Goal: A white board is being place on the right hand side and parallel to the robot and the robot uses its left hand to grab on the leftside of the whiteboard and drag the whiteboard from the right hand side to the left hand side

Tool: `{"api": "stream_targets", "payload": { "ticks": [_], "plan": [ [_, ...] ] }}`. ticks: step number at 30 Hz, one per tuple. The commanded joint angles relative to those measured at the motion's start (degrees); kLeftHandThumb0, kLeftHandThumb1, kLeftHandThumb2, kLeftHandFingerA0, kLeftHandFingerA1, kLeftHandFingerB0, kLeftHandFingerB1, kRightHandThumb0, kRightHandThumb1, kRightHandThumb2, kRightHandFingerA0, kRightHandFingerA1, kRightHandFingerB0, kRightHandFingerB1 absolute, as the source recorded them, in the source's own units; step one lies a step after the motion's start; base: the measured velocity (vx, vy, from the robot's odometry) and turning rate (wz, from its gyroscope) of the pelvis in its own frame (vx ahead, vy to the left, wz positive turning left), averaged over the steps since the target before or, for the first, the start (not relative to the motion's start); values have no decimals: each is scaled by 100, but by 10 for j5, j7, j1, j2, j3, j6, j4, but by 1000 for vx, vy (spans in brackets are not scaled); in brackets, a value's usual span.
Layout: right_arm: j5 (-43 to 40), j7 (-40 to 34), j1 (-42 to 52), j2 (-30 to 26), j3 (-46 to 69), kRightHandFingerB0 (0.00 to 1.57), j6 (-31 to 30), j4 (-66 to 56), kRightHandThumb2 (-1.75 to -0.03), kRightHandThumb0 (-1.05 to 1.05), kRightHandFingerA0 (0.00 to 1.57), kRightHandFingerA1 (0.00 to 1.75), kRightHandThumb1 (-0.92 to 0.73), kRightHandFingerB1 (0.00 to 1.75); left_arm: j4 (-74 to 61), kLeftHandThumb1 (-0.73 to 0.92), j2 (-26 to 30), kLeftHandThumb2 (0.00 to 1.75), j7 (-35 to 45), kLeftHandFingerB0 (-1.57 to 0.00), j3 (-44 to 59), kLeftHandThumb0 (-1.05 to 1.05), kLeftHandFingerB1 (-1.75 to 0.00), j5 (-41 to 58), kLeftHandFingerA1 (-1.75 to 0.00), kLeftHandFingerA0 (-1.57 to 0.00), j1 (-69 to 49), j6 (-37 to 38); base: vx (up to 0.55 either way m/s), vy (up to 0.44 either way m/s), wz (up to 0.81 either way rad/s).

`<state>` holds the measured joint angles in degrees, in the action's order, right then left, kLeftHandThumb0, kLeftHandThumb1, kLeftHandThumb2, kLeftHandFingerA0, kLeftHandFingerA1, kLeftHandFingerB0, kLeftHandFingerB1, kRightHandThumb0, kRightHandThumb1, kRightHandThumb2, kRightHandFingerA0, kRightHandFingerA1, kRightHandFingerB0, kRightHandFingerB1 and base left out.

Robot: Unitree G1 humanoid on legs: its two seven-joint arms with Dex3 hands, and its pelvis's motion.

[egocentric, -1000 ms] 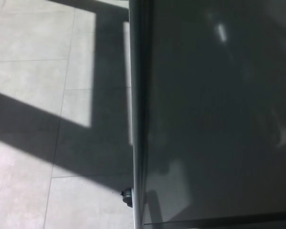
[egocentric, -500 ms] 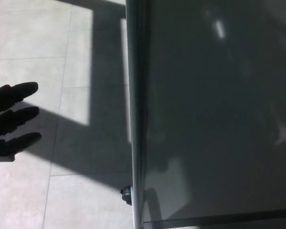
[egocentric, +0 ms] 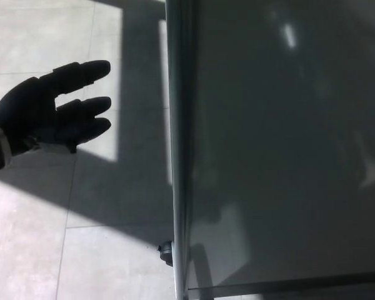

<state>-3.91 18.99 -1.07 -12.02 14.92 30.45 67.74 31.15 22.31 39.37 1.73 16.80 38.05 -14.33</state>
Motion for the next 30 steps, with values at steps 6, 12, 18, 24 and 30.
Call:
{"api": "stream_targets", "payload": {
  "ticks": [6, 12, 18, 24, 30],
  "plan": [
    [1, -9, 4, -7, -5, 14, 16, 1, -68, -73, 35, 101, -78, 67, 35, 36, -21, 70, 19, -5, -36, -70, -18, -24, -37, -6, 71, -27, 0, 0, 0],
    [-5, -6, 3, -5, -5, 15, 13, 2, -68, -73, 36, 102, -77, 68, 13, 34, -52, 79, 11, 0, -51, -57, -21, -23, -40, -1, 99, -51, 0, 0, 0],
    [-5, -3, 2, -5, -6, 17, 15, 2, -67, -73, 37, 104, -78, 67, -21, 39, -85, 77, 7, -3, -69, -61, -16, -25, -33, -3, 94, -64, 0, 0, 0],
    [-1, -8, 1, -4, -11, 19, 13, 0, -67, -73, 35, 103, -78, 70, -46, 40, -111, 78, -13, -1, -94, -64, -14, -46, -31, -2, 89, -68, 0, 0, 0],
    [-8, 5, 4, -3, -9, 21, 11, -3, -70, -67, 36, 100, -76, 70, -52, 39, -163, 79, -62, -4, -109, -62, -15, -57, -40, -2, 78, -71, 0, 0, 0]
  ]
}}
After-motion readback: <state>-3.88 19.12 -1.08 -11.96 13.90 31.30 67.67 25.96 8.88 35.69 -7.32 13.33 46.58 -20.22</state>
